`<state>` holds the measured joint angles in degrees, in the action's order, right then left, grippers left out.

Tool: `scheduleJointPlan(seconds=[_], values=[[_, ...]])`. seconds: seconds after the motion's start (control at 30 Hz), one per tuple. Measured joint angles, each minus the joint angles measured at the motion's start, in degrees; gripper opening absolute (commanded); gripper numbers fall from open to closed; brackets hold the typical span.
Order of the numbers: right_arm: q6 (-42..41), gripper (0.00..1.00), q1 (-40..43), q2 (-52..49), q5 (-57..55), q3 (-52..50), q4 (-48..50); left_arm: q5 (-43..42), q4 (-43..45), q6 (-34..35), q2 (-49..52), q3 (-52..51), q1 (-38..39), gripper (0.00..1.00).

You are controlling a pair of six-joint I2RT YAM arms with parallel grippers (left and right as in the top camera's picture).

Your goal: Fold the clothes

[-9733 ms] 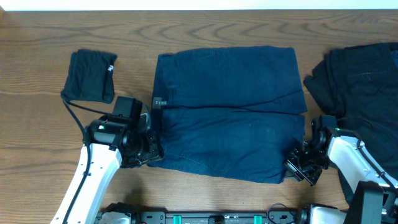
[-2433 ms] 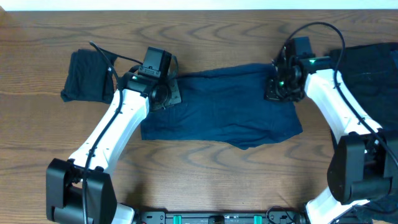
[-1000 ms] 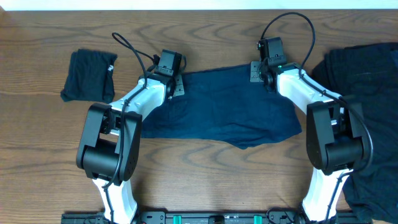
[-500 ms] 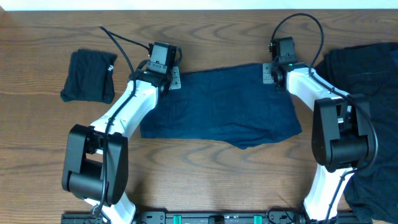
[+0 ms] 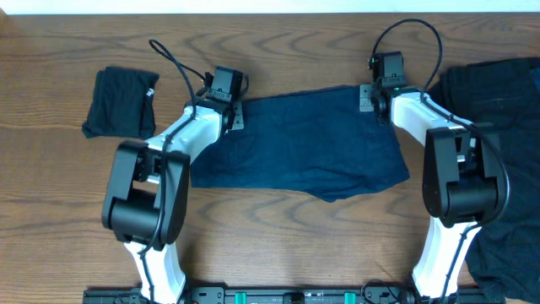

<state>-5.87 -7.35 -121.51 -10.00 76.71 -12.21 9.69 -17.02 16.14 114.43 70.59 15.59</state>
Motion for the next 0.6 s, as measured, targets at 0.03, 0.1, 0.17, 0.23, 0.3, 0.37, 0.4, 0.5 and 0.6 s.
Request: scheduleJointPlan(seconds=[0.03, 0.1, 0.17, 0.23, 0.3, 0.37, 0.4, 0.5, 0.6], values=[[0.04, 0.01, 0.00, 0.00, 0.04, 0.00, 0.17, -0.02, 0.11, -0.20, 0.09, 0.00, -0.07, 0.06], [0.07, 0.01, 0.00, 0.00, 0.09, 0.00, 0.28, 0.15, 0.20, -1.03, -0.22, 0.00, -0.07, 0.06], [0.07, 0.01, 0.00, 0.07, 0.09, 0.00, 0.28, 0.22, 0.13, -1.92, -1.33, 0.00, -0.07, 0.06], [0.07, 0.01, 0.00, 0.42, 0.35, 0.00, 0.11, 0.20, 0.13, -2.49, -2.84, 0.00, -0.09, 0.06], [0.07, 0.01, -0.02, 1.33, 1.62, 0.00, -0.09, -0.11, 0.13, -2.75, -5.75, 0.00, -0.09, 0.06], [0.09, 0.01, -0.17, 3.45, 4.63, 0.00, -0.70, -1.57, 0.24, -2.95, -9.64, 0.00, -0.11, 0.06], [0.07, 0.01, -0.33, 4.48, 6.19, 0.00, -0.94, -3.26, 0.37, -2.95, -11.76, 0.00, -0.13, 0.06], [0.11, 0.01, -1.62, 7.96, 13.44, 0.02, -1.49, -9.03, 0.59, -3.10, -15.34, 0.09, -0.13, 0.06], [0.13, 0.01, -3.63, 9.14, 21.00, 0.15, -1.42, -15.85, 0.55, -3.06, -15.39, 0.15, -0.13, 0.06]])
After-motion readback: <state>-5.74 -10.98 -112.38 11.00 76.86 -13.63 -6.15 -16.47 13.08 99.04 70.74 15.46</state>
